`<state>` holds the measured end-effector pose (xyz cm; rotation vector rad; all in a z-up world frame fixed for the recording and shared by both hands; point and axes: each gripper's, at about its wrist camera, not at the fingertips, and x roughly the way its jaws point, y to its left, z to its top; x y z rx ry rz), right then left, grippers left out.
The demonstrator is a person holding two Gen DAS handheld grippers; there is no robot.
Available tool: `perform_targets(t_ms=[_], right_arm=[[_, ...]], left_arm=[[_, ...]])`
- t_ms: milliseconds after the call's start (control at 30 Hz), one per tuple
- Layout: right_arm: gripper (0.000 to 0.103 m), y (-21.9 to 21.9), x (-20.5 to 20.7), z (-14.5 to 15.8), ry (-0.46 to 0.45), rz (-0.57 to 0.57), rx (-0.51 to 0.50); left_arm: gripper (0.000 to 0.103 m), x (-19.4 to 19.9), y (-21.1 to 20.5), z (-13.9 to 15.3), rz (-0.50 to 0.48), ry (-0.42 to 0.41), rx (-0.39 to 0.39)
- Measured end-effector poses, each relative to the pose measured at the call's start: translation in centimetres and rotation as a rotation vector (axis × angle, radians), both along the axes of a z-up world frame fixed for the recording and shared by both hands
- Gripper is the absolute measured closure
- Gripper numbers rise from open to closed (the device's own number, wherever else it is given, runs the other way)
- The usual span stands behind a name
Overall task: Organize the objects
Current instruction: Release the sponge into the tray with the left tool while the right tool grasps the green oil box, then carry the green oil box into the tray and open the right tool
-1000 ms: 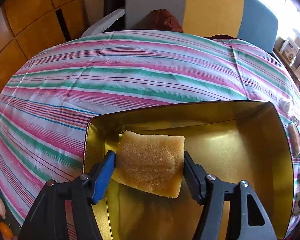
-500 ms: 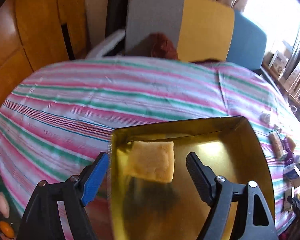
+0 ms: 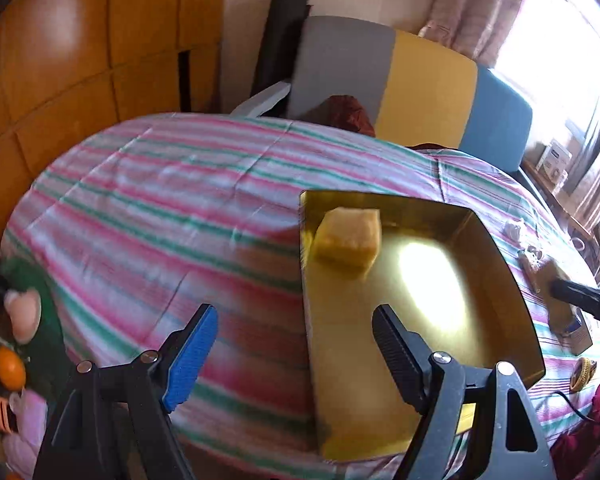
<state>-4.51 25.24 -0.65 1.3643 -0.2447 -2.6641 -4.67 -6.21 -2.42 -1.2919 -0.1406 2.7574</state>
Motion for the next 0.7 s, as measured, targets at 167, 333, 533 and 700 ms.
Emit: perform_targets(t_ms=[167, 333, 533, 700], right_arm=[[0.072, -8.2, -5.5, -2.2, -0.070, 0.142, 0.000], [0.072, -13.0, -9.8, -5.3, -0.160, 0.155, -0.030], [0.072, -16.0, -12.2, -7.7, -0.206, 0.142, -0.033], [0.072, -16.9, -13.2, -9.0, -0.223, 0.112, -0.045]], left_arm=[[0.024, 0.7, -2.2, -0.7, 0.036, -0.013, 0.018], [0.024, 0.9, -3.6, -1.5, 0.053, -0.029, 0.036], [0.024, 0.6, -4.6, -2.4, 0.067, -0.053, 0.063], [0.024, 0.5, -5.0, -2.8, 0.079, -0.068, 0.072]])
